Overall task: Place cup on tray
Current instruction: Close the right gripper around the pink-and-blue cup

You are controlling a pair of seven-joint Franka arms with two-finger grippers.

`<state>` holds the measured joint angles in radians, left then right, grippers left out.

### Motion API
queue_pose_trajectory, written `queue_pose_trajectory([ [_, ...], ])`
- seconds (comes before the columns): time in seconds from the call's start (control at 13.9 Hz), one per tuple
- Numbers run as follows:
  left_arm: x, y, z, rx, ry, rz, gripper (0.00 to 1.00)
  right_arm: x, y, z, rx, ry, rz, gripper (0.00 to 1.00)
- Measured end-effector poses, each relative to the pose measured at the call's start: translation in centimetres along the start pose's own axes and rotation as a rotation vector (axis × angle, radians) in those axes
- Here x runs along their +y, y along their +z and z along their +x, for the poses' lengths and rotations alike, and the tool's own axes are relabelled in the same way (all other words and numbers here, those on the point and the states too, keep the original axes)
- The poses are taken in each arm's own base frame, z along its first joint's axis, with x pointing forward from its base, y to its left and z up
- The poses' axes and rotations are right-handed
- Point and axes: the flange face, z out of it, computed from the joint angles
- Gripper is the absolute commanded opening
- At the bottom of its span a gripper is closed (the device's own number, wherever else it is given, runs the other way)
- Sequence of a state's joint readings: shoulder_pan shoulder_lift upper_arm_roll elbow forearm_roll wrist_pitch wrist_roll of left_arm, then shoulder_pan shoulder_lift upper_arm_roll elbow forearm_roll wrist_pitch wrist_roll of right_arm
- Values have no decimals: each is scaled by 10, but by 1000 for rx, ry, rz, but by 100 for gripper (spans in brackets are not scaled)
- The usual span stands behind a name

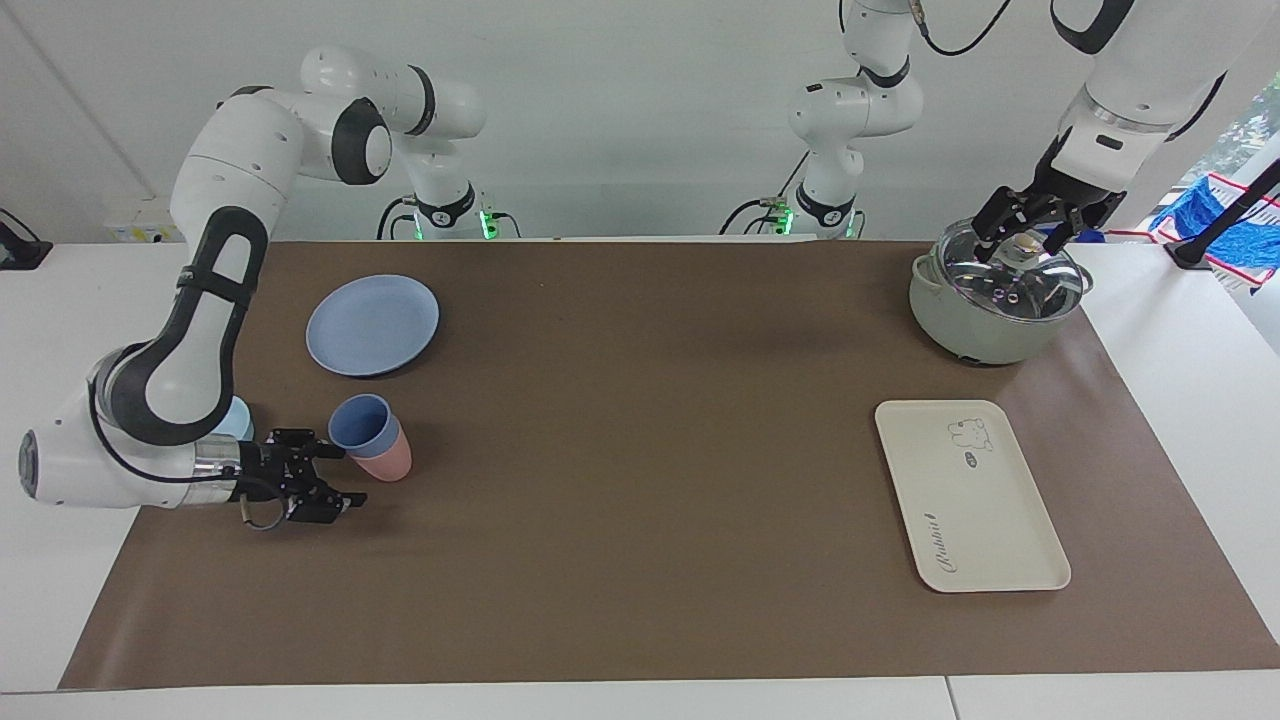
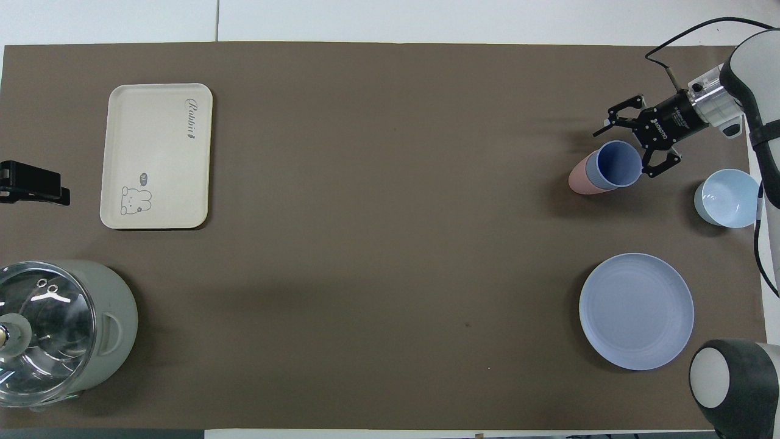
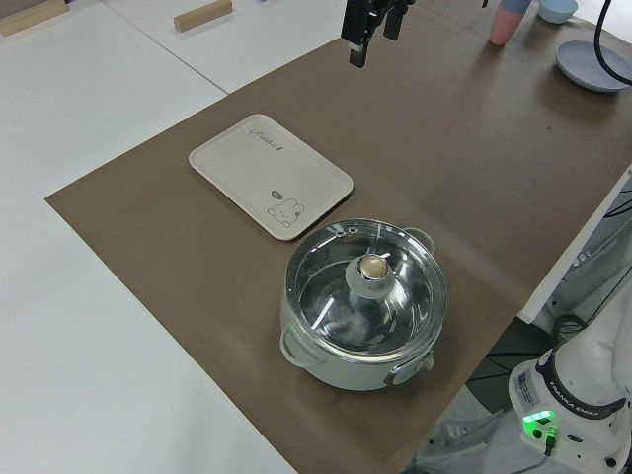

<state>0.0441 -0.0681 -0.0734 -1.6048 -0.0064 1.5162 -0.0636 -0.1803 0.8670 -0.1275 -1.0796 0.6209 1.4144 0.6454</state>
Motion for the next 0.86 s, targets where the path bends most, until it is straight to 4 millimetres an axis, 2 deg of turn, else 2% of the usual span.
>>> queue_pose_trajectory([
  [0.86, 0, 0, 0, 0, 0, 0, 100, 13, 24, -4, -99, 107, 20, 96],
])
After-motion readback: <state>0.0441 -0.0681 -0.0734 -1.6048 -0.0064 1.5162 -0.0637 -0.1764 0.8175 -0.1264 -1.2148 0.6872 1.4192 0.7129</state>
